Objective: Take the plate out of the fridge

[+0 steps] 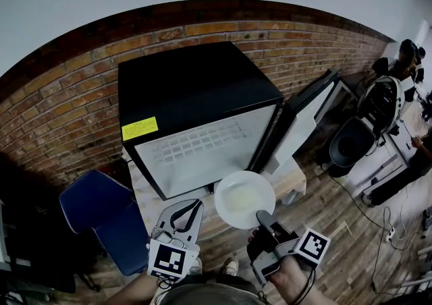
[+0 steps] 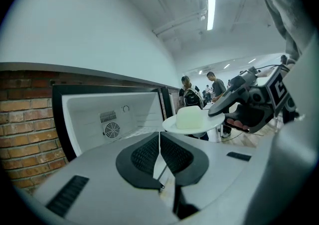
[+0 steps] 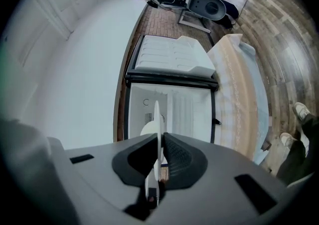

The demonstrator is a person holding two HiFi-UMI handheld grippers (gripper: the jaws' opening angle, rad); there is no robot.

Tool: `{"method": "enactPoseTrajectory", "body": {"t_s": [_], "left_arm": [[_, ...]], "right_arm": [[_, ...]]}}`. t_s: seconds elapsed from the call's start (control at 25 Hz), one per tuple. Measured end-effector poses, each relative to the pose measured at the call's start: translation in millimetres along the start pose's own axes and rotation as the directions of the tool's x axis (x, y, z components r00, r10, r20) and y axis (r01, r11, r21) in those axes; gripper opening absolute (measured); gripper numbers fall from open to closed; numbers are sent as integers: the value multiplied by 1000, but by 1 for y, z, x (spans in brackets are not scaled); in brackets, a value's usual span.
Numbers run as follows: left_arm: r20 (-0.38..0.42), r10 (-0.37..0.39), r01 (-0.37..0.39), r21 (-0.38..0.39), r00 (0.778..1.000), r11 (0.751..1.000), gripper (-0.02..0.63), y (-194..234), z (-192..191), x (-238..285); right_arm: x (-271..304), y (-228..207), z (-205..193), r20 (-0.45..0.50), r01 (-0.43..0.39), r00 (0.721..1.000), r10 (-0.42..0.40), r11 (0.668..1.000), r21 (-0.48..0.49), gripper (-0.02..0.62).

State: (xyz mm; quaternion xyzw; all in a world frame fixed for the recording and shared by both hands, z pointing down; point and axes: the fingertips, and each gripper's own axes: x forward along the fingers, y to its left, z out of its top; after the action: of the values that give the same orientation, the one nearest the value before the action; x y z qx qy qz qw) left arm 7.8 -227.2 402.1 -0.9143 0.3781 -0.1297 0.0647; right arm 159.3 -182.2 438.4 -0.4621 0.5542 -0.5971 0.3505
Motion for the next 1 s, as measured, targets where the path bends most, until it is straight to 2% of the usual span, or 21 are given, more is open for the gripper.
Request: {"method": "enactPoseTrajectory", "body": {"t_s": [0.28, 0.52, 0.68, 1.0], "left_arm": [[-12, 10, -11, -19, 1000, 1000, 21, 1, -6, -6], [-18, 18, -19, -29, 1000, 999, 21, 5, -7, -6], [-8, 11, -11, -1, 1000, 1000, 21, 6, -5, -4], [2, 25, -25, -19, 1000, 999, 21, 10, 0, -4]], "right_arm": [[-5, -17, -5, -6, 31, 1000, -30, 999, 29, 38], [-1, -16, 1, -3, 23, 1000, -23, 999, 25, 38], [3, -13, 1, -7, 14, 1000, -14, 999, 37, 38], [10, -12, 3, -10, 14, 1000, -14, 999, 40, 38]]}}
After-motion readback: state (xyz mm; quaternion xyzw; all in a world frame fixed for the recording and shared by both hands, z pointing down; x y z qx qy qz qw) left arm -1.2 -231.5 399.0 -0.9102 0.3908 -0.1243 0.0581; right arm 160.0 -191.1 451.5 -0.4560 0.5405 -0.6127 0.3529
